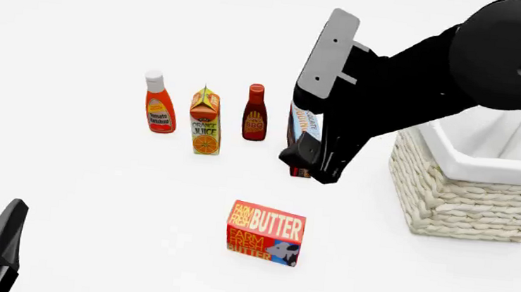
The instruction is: Pick the butter and place it in the basket.
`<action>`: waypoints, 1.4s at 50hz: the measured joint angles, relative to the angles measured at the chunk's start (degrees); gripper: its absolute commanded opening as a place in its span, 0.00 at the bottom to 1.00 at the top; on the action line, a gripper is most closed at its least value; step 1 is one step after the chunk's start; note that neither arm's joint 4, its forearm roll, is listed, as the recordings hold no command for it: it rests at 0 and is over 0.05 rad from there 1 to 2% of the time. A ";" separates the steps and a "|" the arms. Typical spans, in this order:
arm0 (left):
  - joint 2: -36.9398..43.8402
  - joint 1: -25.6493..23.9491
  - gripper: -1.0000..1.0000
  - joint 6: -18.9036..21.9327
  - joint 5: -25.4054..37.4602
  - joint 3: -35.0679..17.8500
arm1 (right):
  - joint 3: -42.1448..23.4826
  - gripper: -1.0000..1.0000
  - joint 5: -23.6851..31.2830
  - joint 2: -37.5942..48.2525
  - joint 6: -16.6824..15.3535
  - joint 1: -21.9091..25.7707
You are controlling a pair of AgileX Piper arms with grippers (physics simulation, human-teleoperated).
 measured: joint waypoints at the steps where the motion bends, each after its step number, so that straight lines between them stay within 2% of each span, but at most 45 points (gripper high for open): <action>1: 0.00 0.00 1.00 0.00 0.00 0.00 | -0.41 1.00 0.33 0.26 0.05 0.08; 11: 0.00 0.00 1.00 0.00 0.00 0.00 | -3.39 1.00 3.41 1.87 1.55 1.81; 32: 0.00 0.00 1.00 0.00 0.00 0.00 | -5.43 1.00 7.54 3.52 5.19 5.99; 70: 0.00 0.00 1.00 0.00 0.00 0.00 | -6.79 1.00 5.97 10.08 4.75 4.47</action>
